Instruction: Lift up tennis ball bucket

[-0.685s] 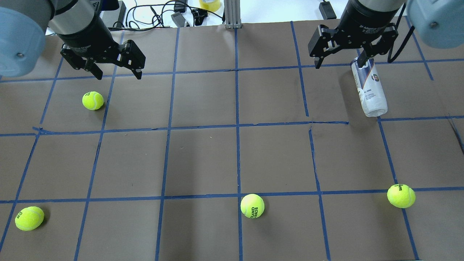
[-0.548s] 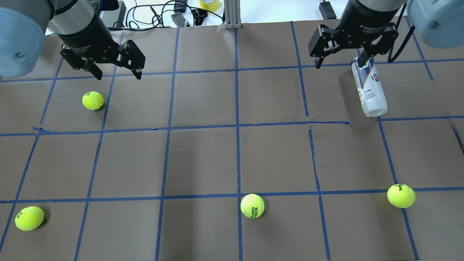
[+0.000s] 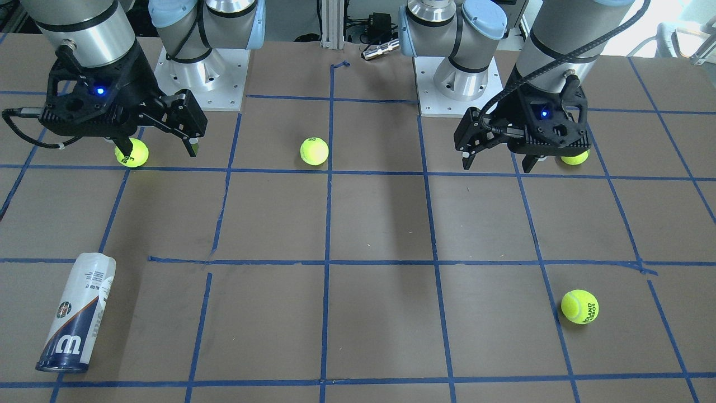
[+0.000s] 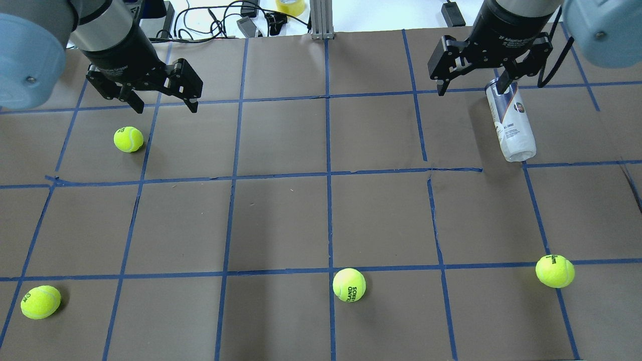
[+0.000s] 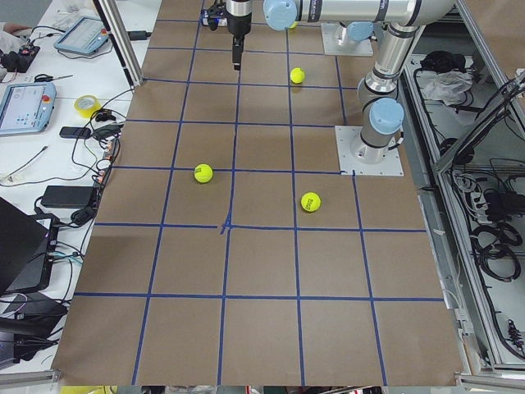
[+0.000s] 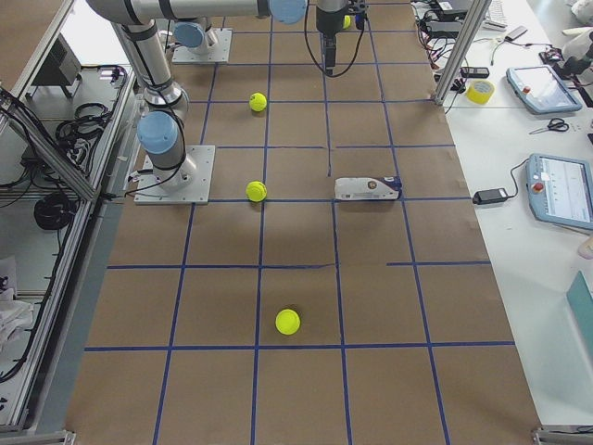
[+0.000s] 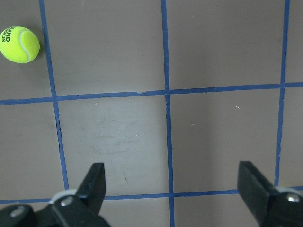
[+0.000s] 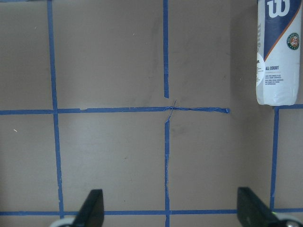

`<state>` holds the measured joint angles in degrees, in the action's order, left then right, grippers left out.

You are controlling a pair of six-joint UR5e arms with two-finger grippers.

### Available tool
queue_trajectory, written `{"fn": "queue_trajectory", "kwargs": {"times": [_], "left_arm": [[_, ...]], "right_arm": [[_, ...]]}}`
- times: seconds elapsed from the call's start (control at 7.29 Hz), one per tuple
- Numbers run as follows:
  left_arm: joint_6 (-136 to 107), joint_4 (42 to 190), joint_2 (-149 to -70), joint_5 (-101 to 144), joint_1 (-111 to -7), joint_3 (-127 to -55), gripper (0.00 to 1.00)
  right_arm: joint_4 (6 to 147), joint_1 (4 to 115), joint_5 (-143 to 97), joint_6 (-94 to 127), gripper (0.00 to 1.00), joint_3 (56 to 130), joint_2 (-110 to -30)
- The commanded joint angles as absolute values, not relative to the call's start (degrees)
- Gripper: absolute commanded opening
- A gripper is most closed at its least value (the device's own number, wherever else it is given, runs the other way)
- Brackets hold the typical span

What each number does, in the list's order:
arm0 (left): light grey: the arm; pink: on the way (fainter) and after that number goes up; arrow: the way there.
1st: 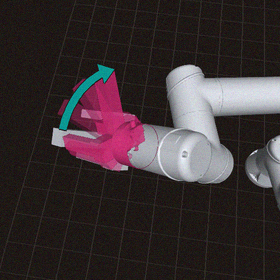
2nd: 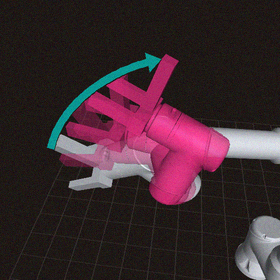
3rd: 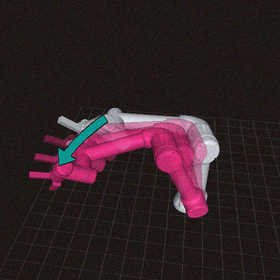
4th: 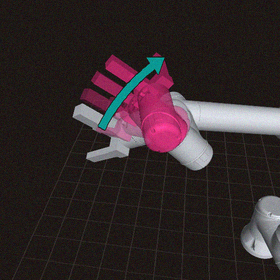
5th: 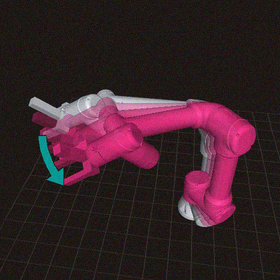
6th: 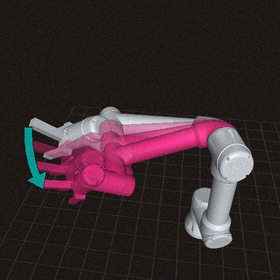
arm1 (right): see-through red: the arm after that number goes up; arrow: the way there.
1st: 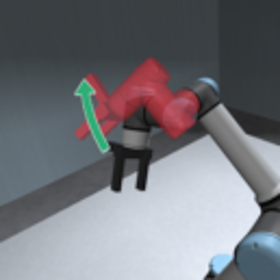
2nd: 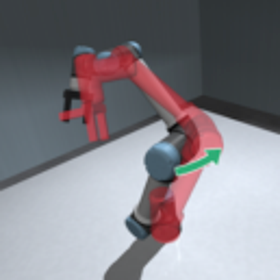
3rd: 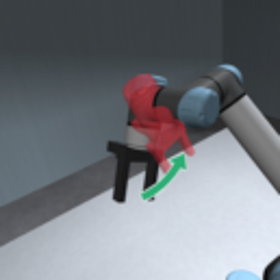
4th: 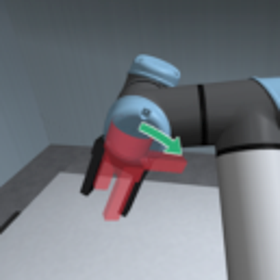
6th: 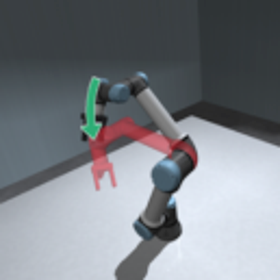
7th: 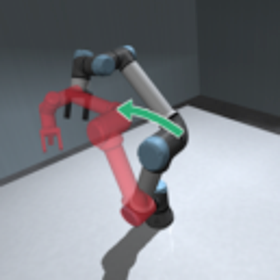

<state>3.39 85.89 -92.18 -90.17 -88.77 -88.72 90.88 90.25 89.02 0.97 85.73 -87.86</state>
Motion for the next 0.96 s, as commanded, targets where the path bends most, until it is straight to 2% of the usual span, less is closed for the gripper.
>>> {"fn": "queue_trajectory", "kwargs": {"times": [0.0,0.82], "left_arm": [[3.43,85.87,-92.11,-90.27,-88.77,-88.60,1.00],[3.43,86.92,-90.80,-90.79,-88.68,-88.95,1.00]], "right_arm": [[90.79,89.91,89.30,0.97,1.00,85.69,-87.80],[90.62,89.91,89.30,0.97,1.00,85.08,-87.89]]}}
